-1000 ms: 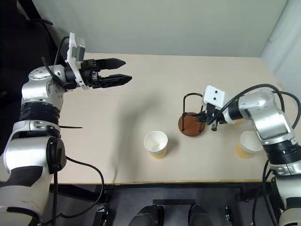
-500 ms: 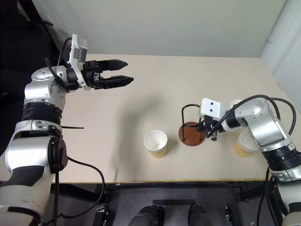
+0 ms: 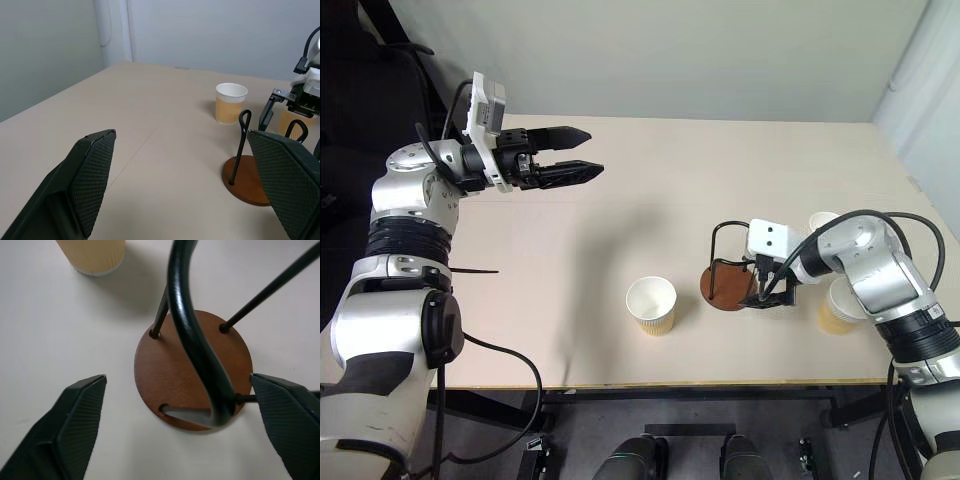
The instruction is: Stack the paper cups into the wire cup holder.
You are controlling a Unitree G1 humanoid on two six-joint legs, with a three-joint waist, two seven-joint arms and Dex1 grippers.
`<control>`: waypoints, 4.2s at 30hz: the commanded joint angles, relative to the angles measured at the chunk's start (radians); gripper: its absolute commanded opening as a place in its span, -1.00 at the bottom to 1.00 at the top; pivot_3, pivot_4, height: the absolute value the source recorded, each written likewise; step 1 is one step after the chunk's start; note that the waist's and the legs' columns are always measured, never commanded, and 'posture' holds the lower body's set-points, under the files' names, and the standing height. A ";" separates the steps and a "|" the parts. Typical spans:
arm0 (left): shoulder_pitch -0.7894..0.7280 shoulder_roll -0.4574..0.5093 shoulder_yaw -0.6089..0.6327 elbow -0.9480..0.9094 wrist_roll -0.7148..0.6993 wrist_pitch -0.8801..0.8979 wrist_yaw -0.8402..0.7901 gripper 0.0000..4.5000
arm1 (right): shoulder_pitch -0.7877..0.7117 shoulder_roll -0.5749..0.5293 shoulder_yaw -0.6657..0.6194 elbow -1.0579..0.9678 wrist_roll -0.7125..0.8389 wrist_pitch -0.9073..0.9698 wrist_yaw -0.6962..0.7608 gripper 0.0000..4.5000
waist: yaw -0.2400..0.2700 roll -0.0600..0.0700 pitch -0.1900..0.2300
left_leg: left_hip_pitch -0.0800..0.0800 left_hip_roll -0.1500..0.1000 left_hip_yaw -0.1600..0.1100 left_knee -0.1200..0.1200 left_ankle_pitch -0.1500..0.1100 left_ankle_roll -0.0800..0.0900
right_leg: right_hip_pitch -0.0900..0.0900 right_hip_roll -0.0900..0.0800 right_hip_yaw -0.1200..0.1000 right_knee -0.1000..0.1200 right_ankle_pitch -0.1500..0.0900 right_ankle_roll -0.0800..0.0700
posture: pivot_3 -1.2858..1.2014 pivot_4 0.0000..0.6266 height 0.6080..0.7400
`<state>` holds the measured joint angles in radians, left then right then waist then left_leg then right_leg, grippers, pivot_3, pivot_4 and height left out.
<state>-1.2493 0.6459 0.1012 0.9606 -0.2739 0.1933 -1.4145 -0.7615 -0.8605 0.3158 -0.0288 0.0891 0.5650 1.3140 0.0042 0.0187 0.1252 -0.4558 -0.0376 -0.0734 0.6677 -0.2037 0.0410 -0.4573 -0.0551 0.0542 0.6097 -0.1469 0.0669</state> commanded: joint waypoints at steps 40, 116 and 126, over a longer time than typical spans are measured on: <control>-0.060 0.025 -0.420 -0.206 -0.212 0.030 -0.200 1.00 | -0.249 -0.105 0.039 0.635 -0.403 -0.610 -0.095 0.99 | 0.002 0.000 0.000 | 0.000 0.001 0.000 0.001 -0.001 0.004 | 0.001 -0.002 0.001 -0.001 0.007 0.012 | 0.03 -0.52 1.00; -0.109 0.041 -0.518 0.018 -0.195 -0.124 -0.200 1.00 | -0.233 -0.153 -0.067 -0.263 -0.019 0.068 0.132 0.16 | 0.006 0.001 0.001 | -0.001 0.001 0.000 0.001 -0.003 0.001 | 0.001 -0.001 0.000 0.000 -0.006 0.003 | 0.03 -0.52 1.00; -0.144 0.023 -0.507 -0.009 -0.144 -0.135 -0.200 1.00 | -0.302 -0.162 -0.323 -0.344 0.300 0.522 0.067 0.16 | 0.009 0.000 0.000 | -0.002 0.000 0.001 0.001 -0.002 0.000 | 0.001 -0.001 0.000 0.000 -0.009 0.004 | 0.03 -0.52 1.00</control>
<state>-1.3540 0.6520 -0.3989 0.9944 -0.4194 0.0727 -1.5813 -1.0560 -0.9974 0.0597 -0.3349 0.3365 1.0383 1.3933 0.0136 0.0189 0.1256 -0.4577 -0.0382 -0.0727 0.6687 -0.2031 0.0362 -0.4564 -0.0561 0.0547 0.6097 -0.1563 0.0707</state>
